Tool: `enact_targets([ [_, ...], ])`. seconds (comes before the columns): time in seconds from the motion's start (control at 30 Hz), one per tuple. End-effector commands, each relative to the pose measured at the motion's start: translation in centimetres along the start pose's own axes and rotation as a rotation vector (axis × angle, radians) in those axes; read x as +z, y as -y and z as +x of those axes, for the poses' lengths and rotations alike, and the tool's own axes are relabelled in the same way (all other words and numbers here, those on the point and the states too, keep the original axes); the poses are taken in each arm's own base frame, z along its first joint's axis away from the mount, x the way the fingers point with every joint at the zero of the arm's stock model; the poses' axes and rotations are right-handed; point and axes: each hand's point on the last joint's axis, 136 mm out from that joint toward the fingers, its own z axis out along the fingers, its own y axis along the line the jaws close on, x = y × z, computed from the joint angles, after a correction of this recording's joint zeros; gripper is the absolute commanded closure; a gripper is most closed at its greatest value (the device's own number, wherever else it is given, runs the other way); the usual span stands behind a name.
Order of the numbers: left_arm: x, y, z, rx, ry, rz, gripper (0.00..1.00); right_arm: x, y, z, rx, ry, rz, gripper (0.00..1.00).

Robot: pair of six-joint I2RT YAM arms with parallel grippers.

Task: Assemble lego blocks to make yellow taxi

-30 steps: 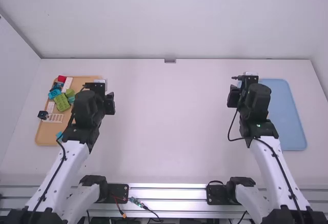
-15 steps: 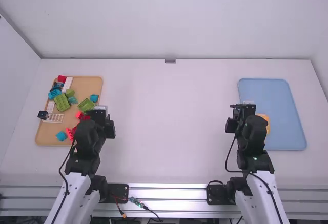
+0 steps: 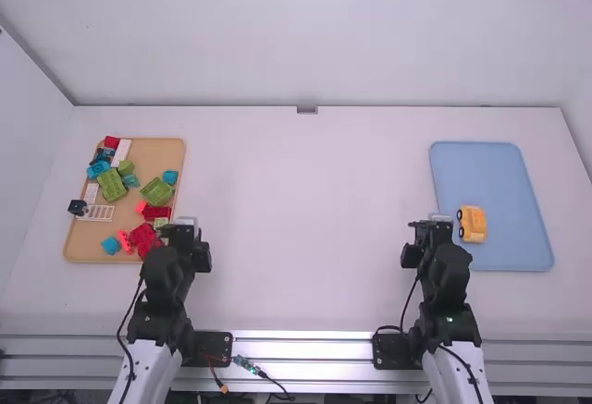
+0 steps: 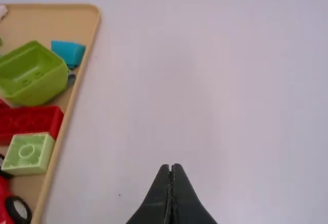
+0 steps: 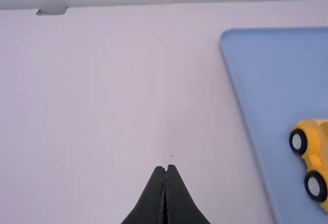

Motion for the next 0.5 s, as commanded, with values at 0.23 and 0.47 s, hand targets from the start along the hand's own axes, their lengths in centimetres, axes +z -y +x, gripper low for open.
enact_targets([
  [0.23,-1.0,0.2,-2.8,0.007,0.141,0.010,1.00,-0.5,-0.1,-0.6,0.002,0.099,-0.002,1.00],
  [0.47,-1.8,0.2,-4.5,0.007,0.224,0.011,1.00,-1.3,-0.1,-2.5,0.000,0.188,-0.002,1.00],
])
